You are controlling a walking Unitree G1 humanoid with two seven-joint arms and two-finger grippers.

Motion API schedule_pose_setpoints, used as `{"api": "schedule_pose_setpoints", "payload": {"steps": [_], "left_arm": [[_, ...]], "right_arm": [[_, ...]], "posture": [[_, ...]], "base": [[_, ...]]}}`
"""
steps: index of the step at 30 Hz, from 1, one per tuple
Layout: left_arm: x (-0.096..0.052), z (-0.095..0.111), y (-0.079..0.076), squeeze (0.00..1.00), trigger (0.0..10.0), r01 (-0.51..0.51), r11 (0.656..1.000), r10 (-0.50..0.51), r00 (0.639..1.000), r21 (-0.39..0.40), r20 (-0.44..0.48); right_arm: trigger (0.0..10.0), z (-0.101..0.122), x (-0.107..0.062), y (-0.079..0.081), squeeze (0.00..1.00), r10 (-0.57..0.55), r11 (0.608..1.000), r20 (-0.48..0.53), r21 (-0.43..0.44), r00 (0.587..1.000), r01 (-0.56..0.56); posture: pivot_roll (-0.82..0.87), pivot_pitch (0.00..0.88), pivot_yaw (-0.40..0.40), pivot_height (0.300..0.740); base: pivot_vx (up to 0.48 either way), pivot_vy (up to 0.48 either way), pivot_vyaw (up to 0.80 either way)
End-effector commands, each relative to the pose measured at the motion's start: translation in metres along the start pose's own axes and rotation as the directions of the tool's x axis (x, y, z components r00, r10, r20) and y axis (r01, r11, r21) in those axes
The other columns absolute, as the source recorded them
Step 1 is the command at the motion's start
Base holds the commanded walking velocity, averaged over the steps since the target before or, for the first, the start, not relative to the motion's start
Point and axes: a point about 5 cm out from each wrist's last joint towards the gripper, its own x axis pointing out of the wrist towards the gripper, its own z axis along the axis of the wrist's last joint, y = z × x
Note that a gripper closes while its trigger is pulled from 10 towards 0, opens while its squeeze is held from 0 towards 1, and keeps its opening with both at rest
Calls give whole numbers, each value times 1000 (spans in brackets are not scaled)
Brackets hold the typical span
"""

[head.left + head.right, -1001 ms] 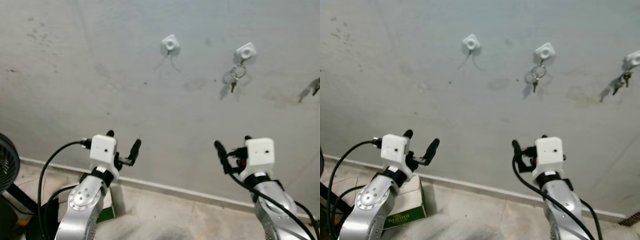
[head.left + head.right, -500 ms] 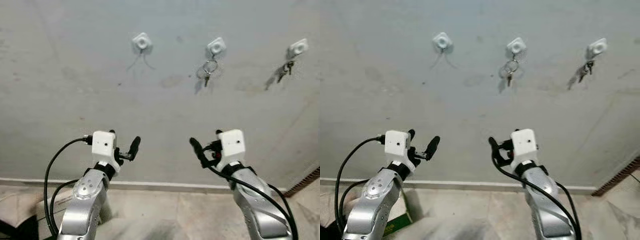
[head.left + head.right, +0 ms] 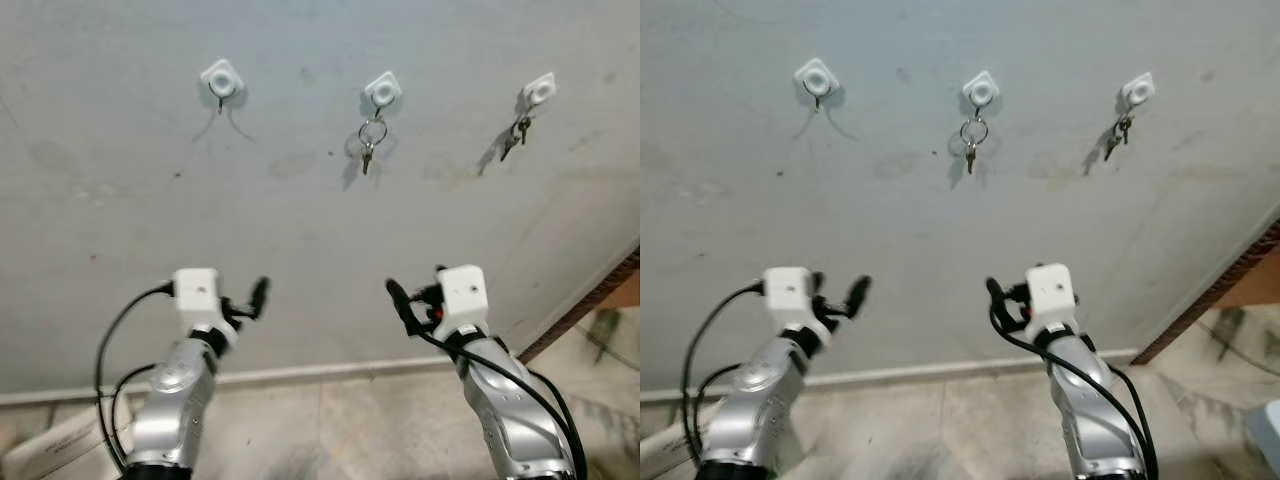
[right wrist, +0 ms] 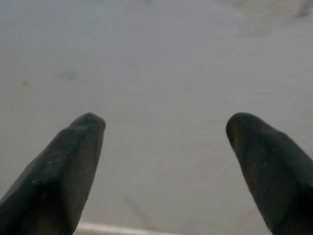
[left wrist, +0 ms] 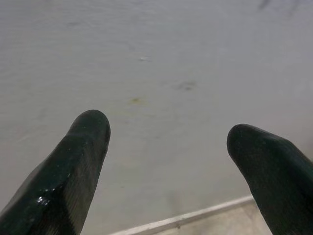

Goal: Hang keys on a hook

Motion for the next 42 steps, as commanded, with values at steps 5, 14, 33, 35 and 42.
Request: {"api": "schedule_pose_setpoints", "payload": {"steps": [5, 14, 33, 35, 42], "left_arm": [[-1, -2, 2, 0, 10000, 3, 999, -2, 1000, 39, -17], [-9, -1, 5, 0, 10000, -16, 995, 17, 1000, 97, -16], [-8, -5, 7, 0, 10000, -3, 999, 5, 999, 49, -48], [-8, -5, 7, 0, 10000, -4, 999, 6, 999, 47, -46], [-9, -3, 7, 0, 10000, -8, 999, 9, 1000, 37, -27]], "right_arm": [[10000, 2, -2, 4, 0, 27, 1000, 27, 3, 999, -27], [10000, 4, -3, 6, 0, 43, 999, 18, 2, 999, -43], [10000, -1, -4, 11, 0, 56, 997, 24, 50, 998, -57], [10000, -1, -4, 11, 0, 57, 997, 23, 51, 998, -59], [10000, -1, -3, 11, 0, 66, 996, 20, 56, 998, -67]], "posture": [[33, 0, -19, 740], [68, 0, -22, 740], [42, 0, -9, 740], [43, 0, -11, 740], [44, 0, -15, 740]], "base": [[0, 0, -104], [0, 0, 0], [0, 0, 0], [0, 0, 0], [0, 0, 0]]}}
